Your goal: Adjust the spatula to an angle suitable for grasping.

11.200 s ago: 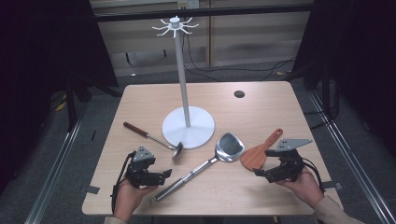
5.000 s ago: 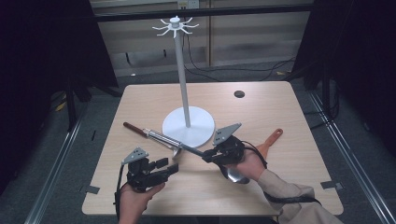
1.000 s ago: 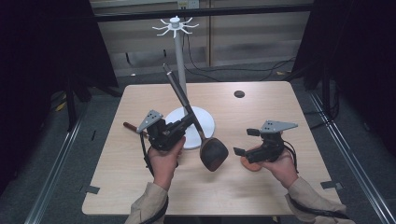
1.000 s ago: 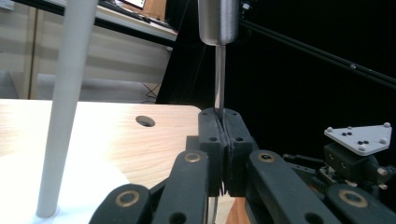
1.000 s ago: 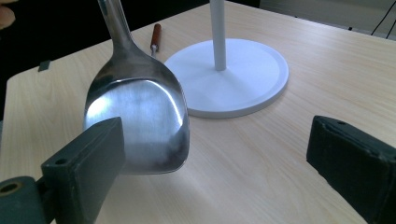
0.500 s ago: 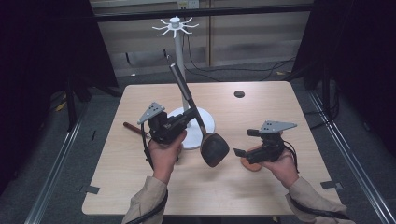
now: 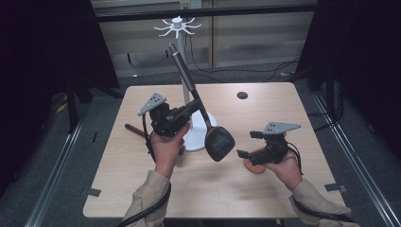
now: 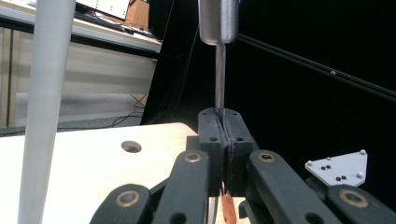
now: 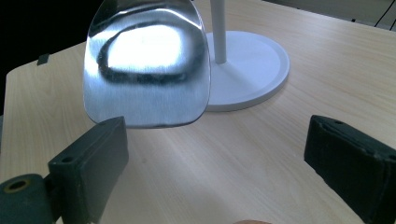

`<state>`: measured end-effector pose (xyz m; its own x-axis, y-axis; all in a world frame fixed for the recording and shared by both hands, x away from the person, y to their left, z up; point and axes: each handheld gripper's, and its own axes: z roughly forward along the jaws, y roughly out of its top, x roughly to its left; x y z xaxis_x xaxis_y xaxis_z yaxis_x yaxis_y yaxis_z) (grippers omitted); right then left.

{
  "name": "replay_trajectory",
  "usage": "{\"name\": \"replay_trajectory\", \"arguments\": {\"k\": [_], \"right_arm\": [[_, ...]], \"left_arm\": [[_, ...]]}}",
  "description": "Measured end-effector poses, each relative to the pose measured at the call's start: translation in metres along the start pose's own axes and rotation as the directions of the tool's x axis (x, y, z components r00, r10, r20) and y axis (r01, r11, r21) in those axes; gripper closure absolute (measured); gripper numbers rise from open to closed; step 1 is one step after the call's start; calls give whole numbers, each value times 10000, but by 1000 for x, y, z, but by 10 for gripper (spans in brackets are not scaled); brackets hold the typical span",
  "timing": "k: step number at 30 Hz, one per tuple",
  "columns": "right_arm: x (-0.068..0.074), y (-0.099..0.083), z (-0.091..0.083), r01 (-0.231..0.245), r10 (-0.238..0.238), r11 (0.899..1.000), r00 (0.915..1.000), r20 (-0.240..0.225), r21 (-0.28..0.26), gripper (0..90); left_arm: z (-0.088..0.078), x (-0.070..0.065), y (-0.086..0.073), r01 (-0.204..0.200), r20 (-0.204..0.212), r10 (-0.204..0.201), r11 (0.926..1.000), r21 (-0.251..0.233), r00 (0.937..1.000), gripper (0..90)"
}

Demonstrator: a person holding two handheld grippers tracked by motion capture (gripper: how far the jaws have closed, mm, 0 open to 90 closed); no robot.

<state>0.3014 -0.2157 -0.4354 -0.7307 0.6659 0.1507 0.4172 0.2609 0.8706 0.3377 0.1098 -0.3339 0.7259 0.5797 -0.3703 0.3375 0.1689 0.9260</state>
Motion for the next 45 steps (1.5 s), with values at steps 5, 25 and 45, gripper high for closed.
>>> {"name": "replay_trajectory", "arguments": {"k": [5, 25, 45], "right_arm": [[-2, 0, -2, -91, 92, 9999, 9999, 73, -80, 59], [-8, -1, -5, -196, 197, 9998, 9998, 63, -74, 63], [-6, -1, -3, -107, 107, 9999, 9999, 39, -44, 58]], "left_arm": [[5, 0, 8, -253, 26, 253, 9997, 32, 9997, 887], [21, 17, 7, 83, -51, -83, 10000, 22, 10000, 884], [20, 35, 3, -325, -663, 308, 9992, -243, 9973, 844]]}}
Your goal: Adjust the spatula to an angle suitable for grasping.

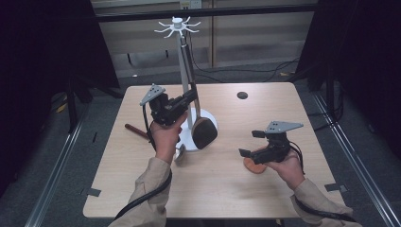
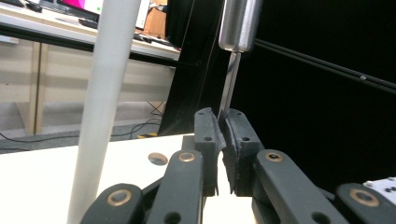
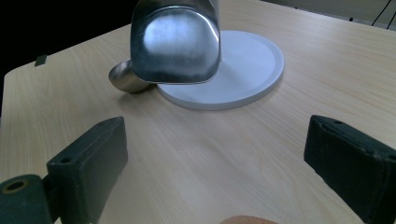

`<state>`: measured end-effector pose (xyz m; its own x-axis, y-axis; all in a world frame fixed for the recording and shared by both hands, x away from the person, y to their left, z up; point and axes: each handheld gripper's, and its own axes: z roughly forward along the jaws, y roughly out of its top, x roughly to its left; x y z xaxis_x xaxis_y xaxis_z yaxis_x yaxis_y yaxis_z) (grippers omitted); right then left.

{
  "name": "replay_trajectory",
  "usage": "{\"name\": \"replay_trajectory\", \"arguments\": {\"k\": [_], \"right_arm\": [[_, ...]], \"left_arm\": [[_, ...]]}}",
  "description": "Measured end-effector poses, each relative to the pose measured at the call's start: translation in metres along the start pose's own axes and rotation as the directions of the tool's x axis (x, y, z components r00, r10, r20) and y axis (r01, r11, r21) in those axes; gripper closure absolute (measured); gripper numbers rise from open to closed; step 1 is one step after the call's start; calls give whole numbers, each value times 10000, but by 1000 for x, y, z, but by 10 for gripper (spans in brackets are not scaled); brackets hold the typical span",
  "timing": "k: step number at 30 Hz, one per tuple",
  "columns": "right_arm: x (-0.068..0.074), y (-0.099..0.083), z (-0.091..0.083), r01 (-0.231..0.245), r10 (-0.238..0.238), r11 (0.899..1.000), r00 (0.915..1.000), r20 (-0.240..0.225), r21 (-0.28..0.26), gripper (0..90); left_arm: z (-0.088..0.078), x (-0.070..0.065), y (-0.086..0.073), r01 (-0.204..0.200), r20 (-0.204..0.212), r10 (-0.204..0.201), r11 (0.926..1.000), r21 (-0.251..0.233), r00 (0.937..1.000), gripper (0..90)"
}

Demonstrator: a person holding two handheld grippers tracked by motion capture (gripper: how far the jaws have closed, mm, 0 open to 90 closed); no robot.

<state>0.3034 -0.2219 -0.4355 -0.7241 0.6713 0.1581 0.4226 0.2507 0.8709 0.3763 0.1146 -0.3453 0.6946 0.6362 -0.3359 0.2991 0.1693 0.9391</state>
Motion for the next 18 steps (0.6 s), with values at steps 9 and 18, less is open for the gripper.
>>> {"name": "replay_trajectory", "arguments": {"k": [9, 18], "right_arm": [[1, 1, -1, 133, -133, 9999, 9999, 23, -25, 56], [2, 1, -1, 186, -186, 9998, 9998, -18, -5, 55]], "left_arm": [[1, 6, -1, -25, -143, 23, 9999, -148, 9999, 826], [0, 10, 1, 83, -267, -94, 9991, -415, 9996, 748]]}}
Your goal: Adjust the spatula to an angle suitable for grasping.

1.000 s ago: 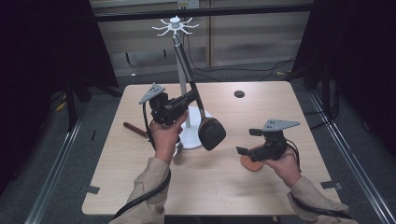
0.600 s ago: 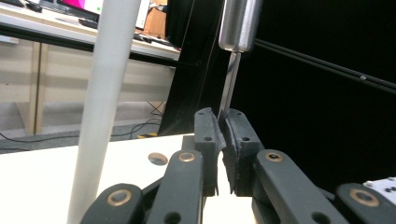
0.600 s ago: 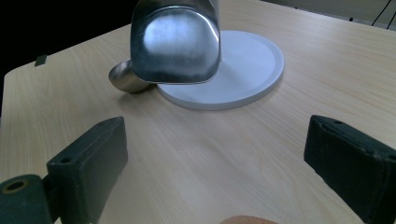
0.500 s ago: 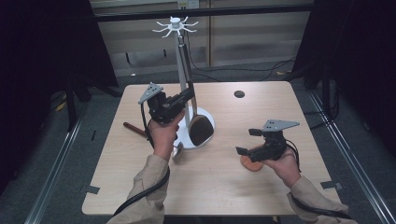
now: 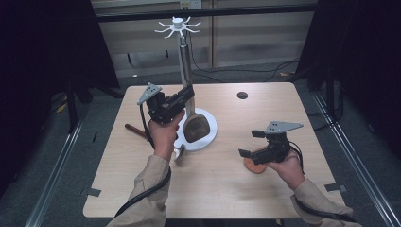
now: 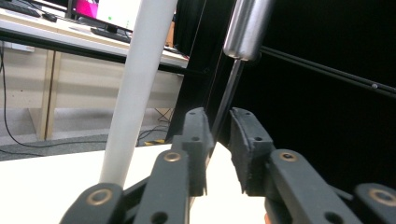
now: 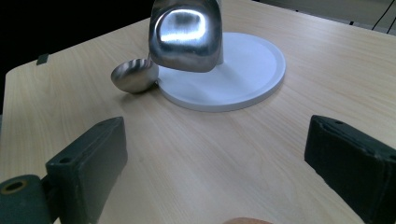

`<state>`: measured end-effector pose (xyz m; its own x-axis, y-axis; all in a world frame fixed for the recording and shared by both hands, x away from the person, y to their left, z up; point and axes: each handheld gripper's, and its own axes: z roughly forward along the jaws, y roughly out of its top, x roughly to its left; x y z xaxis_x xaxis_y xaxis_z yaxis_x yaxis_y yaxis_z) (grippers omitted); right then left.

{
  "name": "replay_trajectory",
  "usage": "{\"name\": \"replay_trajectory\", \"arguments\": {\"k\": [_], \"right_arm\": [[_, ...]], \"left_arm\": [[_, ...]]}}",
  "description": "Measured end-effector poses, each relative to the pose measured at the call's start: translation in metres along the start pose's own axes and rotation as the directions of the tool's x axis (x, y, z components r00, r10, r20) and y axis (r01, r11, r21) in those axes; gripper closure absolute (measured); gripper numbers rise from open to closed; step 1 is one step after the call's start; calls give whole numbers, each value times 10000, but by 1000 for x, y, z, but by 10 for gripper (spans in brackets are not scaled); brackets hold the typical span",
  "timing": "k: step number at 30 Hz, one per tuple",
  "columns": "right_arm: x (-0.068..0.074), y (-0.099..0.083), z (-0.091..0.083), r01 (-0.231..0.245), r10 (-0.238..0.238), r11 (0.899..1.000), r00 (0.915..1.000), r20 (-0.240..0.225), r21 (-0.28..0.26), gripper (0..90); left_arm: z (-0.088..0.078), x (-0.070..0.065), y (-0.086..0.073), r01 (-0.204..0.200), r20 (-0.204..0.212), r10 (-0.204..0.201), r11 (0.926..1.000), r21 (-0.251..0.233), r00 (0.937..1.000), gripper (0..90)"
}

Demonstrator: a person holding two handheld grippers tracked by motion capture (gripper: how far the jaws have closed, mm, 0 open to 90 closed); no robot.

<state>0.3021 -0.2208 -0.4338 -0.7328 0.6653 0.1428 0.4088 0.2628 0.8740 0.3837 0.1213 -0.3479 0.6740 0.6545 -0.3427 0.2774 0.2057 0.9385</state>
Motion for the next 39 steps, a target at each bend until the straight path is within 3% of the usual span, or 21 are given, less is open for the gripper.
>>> {"name": "replay_trajectory", "arguments": {"k": [3, 6, 10, 12, 14, 17, 23, 25, 29, 32, 33, 35, 39], "right_arm": [[0, 0, 0, -8, 8, 10000, 10000, -25, 26, 55], [1, 0, 0, 9, -9, 10000, 10000, -34, 27, 55], [1, 1, -1, -12, 12, 10000, 10000, -29, -5, 55], [2, 1, 0, -11, 11, 10000, 10000, -33, 5, 54], [2, 1, 0, 5, -5, 10000, 10000, -59, -2, 54], [3, 1, 0, 42, -42, 10000, 10000, -88, 6, 54], [4, 1, 1, 70, -69, 10000, 9999, -91, 33, 54], [4, 1, 1, 75, -74, 10000, 9999, -116, 9, 54], [4, 1, 1, 92, -92, 10000, 9999, -77, -7, 54], [3, 1, 0, 113, -113, 9999, 9999, -47, -45, 54], [3, 1, 0, 107, -108, 9999, 9999, -67, -57, 54], [3, 1, 0, 117, -117, 9999, 9999, -64, -44, 54], [3, 1, 0, 72, -73, 10000, 9999, -102, -42, 54]], "left_arm": [[-2, -1, 1, -213, 7, 213, 9996, -176, 9998, 688], [-3, -4, 4, -186, -135, 179, 9983, -548, 9997, 608], [-10, -7, 7, -1038, -391, 1011, 9918, -752, 9941, 516], [-11, -9, 8, -1036, -471, 996, 9902, -935, 9939, 469], [-16, -11, 13, -1342, -728, 1253, 9820, -1329, 9894, 434], [-21, -15, 18, -1560, -799, 1437, 9717, -1775, 9864, 425], [-26, -23, 29, -1798, -692, 1678, 9523, -2465, 9834, 587], [-26, -25, 33, -1676, -586, 1576, 9482, -2698, 9858, 659], [-25, -32, 40, -1973, -613, 1875, 9341, -2974, 9803, 779], [-23, -35, 46, -2011, -527, 1944, 9284, -3124, 9795, 870], [-22, -35, 48, -1840, -438, 1795, 9295, -3196, 9828, 890], [-20, -36, 51, -1688, -380, 1655, 9303, -3257, 9855, 900], [-16, -41, 60, -1841, -382, 1820, 9234, -3368, 9826, 900]]}}
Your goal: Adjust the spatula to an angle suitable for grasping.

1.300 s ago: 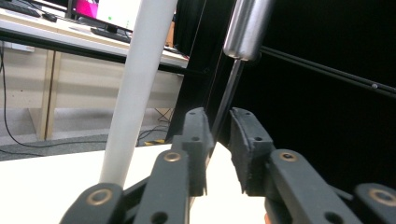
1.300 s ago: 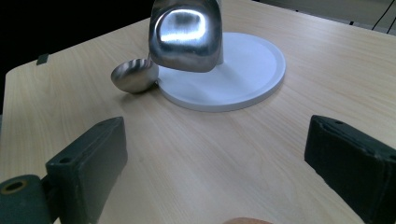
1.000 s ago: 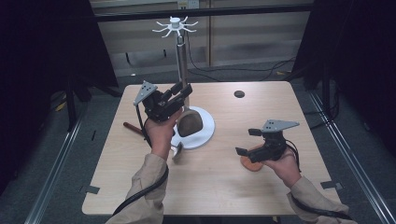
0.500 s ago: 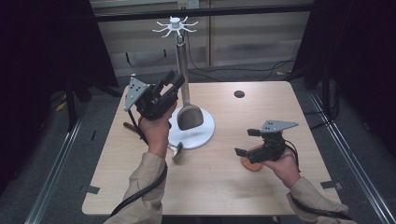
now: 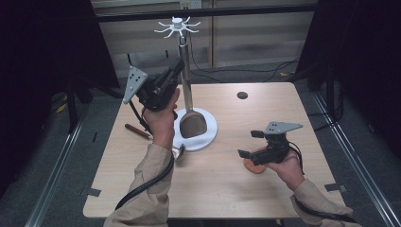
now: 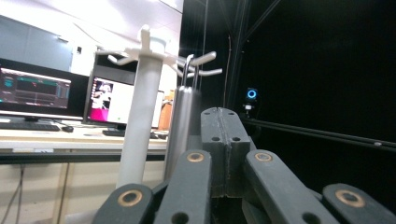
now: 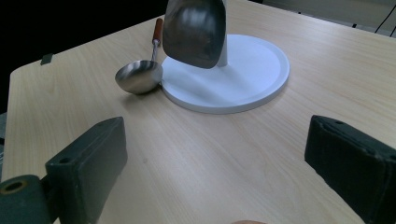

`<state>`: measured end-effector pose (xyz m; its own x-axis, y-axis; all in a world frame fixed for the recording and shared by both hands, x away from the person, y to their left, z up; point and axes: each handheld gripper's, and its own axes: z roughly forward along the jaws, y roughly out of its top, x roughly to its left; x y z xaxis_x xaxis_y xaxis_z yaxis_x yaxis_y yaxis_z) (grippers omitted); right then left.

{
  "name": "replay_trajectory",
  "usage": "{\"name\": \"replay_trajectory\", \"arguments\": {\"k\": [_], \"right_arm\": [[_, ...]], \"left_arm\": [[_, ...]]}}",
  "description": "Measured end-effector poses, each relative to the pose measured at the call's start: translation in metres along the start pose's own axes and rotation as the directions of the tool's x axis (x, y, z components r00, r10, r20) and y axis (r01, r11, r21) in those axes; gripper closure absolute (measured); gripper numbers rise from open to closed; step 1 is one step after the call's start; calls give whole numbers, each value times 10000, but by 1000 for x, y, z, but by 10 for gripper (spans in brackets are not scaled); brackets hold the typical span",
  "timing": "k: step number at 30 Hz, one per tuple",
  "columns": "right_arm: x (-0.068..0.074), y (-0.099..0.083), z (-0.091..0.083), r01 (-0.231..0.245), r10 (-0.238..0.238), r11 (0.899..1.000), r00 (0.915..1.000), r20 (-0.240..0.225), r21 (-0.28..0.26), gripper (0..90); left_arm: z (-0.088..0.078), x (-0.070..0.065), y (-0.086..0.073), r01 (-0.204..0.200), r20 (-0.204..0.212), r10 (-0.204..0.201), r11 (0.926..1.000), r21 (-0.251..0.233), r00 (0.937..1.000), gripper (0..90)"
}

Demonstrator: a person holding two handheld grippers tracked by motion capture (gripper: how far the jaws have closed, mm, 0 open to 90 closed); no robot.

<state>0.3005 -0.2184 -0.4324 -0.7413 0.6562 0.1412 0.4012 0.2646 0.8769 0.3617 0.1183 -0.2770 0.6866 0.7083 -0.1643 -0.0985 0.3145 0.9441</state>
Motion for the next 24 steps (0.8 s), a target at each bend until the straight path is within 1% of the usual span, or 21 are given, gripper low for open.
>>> {"name": "replay_trajectory", "arguments": {"k": [4, 7, 10, 12, 15, 16, 17, 22, 24], "right_arm": [[0, 0, 0, 6, -6, 10000, 10000, 23, -2, 54], [-1, 0, 0, -93, 93, 10000, 10000, 21, 21, 54], [-1, 0, -1, -113, 113, 9999, 9999, 4, -56, 54], [-1, 0, -2, -158, 158, 9998, 9999, -35, -90, 54], [-1, 0, -2, -155, 155, 9999, 9999, -22, -51, 54], [-2, 0, -1, -117, 117, 9999, 9999, 18, -27, 55], [-2, 0, -1, -141, 141, 9999, 9999, 19, -25, 54], [-3, 0, -2, -97, 98, 9999, 9999, 32, -27, 55], [-4, 0, -2, -162, 162, 9999, 9999, -1, -38, 55]], "left_arm": [[8, -4, 8, -213, 149, 214, 9997, -80, 9997, 900], [14, -5, 10, -252, 270, 255, 9996, -131, 9993, 900], [20, -6, 11, -350, 289, 352, 9993, -90, 9990, 900], [25, -5, 10, -313, 271, 315, 9995, -91, 9991, 900], [32, -5, 10, -102, 266, 106, 9998, -156, 9996, 900], [34, -5, 11, -98, 267, 103, 9998, -182, 9996, 900], [36, -5, 11, 9, 321, -2, 9997, -236, 9995, 900], [42, -5, 12, 59, 160, -56, 9998, -208, 9999, 900], [43, -4, 13, 116, 70, -115, 9996, -274, 9999, 900]]}}
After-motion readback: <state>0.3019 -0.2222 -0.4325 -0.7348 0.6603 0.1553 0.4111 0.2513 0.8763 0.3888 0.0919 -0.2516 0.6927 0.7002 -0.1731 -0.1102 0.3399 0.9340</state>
